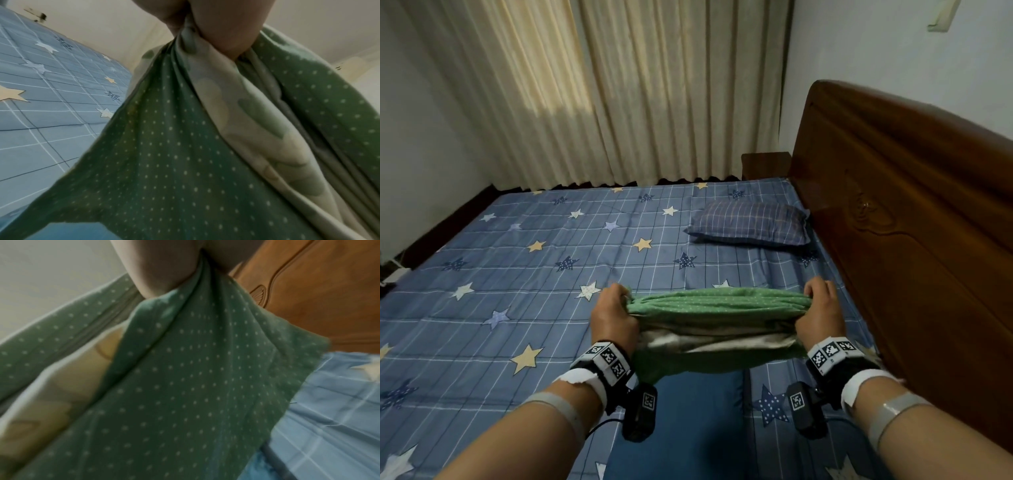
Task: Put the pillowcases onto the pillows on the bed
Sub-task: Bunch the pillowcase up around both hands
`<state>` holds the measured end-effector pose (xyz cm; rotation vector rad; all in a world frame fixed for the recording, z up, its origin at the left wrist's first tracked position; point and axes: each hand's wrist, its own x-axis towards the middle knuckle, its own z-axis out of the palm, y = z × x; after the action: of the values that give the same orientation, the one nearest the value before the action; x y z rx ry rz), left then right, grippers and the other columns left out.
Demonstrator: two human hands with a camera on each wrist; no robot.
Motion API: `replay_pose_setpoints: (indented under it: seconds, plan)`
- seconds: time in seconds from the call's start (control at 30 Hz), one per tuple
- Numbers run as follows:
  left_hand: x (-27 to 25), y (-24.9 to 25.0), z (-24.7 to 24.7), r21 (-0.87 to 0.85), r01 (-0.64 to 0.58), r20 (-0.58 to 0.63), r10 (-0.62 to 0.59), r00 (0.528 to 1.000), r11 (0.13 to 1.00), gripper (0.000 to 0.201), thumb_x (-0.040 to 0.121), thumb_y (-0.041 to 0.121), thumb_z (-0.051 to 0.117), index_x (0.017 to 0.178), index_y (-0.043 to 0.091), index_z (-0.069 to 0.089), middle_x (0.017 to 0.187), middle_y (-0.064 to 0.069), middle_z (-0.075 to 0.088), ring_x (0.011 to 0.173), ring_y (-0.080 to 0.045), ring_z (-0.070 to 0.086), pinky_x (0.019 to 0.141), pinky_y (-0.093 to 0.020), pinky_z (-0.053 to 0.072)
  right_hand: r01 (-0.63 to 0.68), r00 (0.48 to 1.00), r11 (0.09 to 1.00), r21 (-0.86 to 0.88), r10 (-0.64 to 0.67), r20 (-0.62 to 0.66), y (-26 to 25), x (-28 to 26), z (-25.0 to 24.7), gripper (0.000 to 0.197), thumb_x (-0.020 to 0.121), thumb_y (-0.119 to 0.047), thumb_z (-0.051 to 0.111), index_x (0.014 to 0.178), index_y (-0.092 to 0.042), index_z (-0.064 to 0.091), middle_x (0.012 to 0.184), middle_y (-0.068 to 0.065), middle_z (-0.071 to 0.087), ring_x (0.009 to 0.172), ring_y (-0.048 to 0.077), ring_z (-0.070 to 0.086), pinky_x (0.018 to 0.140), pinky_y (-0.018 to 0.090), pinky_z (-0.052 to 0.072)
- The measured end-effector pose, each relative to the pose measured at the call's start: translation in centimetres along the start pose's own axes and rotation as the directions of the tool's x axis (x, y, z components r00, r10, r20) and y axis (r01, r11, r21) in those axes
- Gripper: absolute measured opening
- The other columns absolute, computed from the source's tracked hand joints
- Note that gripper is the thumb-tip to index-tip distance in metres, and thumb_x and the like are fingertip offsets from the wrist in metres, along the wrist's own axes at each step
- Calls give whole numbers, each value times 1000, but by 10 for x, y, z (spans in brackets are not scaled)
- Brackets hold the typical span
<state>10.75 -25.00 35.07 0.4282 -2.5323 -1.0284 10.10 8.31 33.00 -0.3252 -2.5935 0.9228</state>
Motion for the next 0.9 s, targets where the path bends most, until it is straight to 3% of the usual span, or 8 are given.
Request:
replay_pose_setpoints:
  seconds: [0.1,0.2,0.3,0.37,0.47,0.57,0.7,0.9]
  plan:
    - [17,-9,5,21,10,68,-11,998,1000,31,70,-19,49,74,11,50,71,-5,56,69,-29,56,55,-31,46,-100,991,987,-127,110,75,-5,-4,9,39,75,16,47,88,-19,38,75,2,48,62,22,49,44,24,31]
    - [37,-14,4,26,6,93,-9,996,1000,28,69,-17,45,75,10,48,67,-7,54,66,-30,53,54,-32,42,-166,982,959,-229,181,47,-22,0,19,39,76,12,47,87,-23,35,66,6,54,56,25,53,45,31,44]
    - [59,-24,1,-19,47,70,-46,996,999,35,73,-12,45,88,19,42,68,-7,56,63,-29,54,57,-33,41,-99,989,944,-314,130,77,-45,2,32,45,75,7,58,102,-23,37,94,8,60,78,32,61,60,35,44]
    - [71,-31,-2,-114,55,95,-45,994,992,41,76,-12,44,98,23,41,75,-5,59,67,-29,56,63,-35,44,-50,989,949,-310,89,114,-56,1,44,52,74,9,60,112,-21,41,114,9,54,91,34,60,67,34,42]
    - [89,-45,-6,-213,29,107,-6,994,977,41,80,-11,45,100,24,46,84,-2,62,75,-27,58,68,-35,48,-81,985,978,-191,109,137,-69,-1,62,54,70,18,53,101,-25,43,107,5,54,85,28,56,64,34,48]
    - [109,-67,-6,-193,5,128,20,992,981,32,77,-10,54,87,20,50,79,-1,62,72,-25,58,65,-35,50,-75,993,979,-190,91,78,-78,-3,73,51,65,21,48,89,-22,41,99,1,50,79,25,51,61,32,40]
    - [127,-91,-4,-92,-57,196,74,978,994,36,71,-14,54,69,20,44,70,-1,57,69,-29,58,61,-41,54,-121,993,966,-229,120,-18,-94,-6,78,41,70,15,48,85,-22,38,78,1,51,71,29,53,59,30,36]
    - [141,-111,2,-31,-9,222,15,975,999,34,74,-13,53,74,20,43,71,-2,55,71,-32,58,64,-40,54,-86,996,974,-211,75,-56,-118,-11,88,49,66,16,52,91,-21,34,90,1,45,69,25,48,48,26,26]
